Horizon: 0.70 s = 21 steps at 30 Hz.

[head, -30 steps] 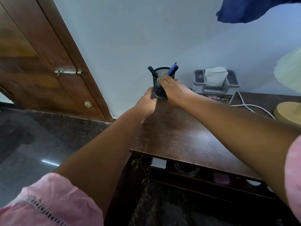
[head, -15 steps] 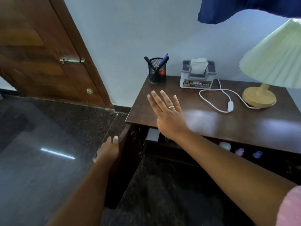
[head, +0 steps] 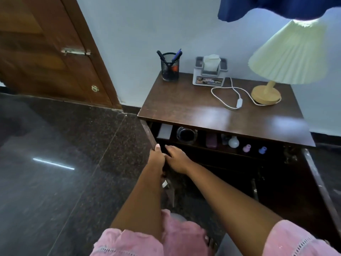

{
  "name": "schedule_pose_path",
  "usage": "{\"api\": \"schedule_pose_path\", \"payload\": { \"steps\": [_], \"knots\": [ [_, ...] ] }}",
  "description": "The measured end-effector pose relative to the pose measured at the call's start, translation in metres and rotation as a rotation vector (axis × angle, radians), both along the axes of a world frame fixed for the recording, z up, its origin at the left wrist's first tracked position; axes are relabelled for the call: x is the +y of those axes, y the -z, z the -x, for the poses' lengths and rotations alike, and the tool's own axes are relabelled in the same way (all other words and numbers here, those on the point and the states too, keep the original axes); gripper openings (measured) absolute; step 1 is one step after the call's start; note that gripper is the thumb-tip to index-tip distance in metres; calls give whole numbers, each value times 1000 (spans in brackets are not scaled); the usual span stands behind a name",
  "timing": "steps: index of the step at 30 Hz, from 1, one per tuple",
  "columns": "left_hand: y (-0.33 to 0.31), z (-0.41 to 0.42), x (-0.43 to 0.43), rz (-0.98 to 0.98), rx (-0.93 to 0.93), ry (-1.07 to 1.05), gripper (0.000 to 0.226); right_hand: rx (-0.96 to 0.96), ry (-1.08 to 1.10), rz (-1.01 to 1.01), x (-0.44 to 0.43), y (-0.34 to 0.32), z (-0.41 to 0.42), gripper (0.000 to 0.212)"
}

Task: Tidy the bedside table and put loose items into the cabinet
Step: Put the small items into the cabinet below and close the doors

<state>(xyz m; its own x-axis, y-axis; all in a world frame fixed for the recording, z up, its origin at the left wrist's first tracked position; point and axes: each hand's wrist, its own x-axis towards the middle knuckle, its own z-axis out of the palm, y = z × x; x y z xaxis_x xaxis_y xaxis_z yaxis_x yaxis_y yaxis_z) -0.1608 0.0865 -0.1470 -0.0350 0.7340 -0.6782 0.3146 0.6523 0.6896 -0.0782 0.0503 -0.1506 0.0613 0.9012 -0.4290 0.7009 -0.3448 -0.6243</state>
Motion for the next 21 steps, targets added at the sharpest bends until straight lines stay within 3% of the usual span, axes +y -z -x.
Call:
{"api": "schedule_pose_path", "payload": {
  "steps": [4,8,10,12,14,16,21],
  "knots": [
    [0,-39,1,111,-134,-48,59,199,174,124,-9,-1,-24,47],
    [9,-66,4,117,-228,-166,61,9,329,118,-11,0,-51,52],
    [16,-76,8,109,-233,-213,63,43,575,87,-15,1,-59,54],
    [14,-83,9,101,-253,-250,63,239,986,92,-17,1,-62,49],
    [13,-87,10,101,-278,-267,64,575,1304,104,-15,1,-62,48],
    [16,-91,13,99,-289,-259,64,808,1449,63,-9,-1,-63,51],
    [10,-101,17,74,-315,-228,64,1153,1603,-84,-6,-10,-72,65]
  ]
}}
